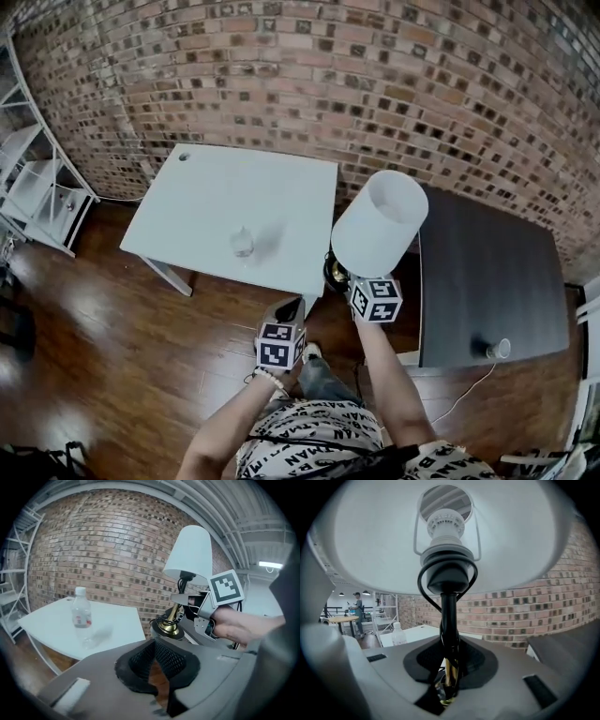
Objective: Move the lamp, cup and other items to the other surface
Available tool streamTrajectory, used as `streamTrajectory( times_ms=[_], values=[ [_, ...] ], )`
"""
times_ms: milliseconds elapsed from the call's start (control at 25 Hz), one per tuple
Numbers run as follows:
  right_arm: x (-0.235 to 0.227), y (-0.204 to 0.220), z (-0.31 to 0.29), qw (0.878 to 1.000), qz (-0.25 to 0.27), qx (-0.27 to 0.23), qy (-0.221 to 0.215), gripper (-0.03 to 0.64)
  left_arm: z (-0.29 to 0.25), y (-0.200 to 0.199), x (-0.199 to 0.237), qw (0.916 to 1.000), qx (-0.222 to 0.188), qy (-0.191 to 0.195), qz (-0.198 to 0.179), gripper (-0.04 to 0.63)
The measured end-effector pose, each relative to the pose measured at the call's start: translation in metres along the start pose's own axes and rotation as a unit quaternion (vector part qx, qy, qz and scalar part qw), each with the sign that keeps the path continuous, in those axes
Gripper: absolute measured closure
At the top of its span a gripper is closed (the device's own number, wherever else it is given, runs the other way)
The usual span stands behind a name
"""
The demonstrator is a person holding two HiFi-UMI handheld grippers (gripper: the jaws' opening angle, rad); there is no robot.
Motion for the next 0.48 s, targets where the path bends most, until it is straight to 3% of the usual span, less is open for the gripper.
streamTrajectory(
  times_ms=[480],
  values=[
    [0.065, 0.034, -0.150, 0.988, 0.033, 0.049, -0.146, 0.535, -0.016, 0.014, 0.075, 0.9921, -0.016, -0.112, 0.053, 0.595]
  ],
)
Point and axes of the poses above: the fingertips, and each gripper's own axes: z backward along the fingers, x to its left, y out of its underside, the point moved 9 cm from there along z, backward along the fingers, and after that the axes turned 14 degrees about -z, right-handed, at the moved point
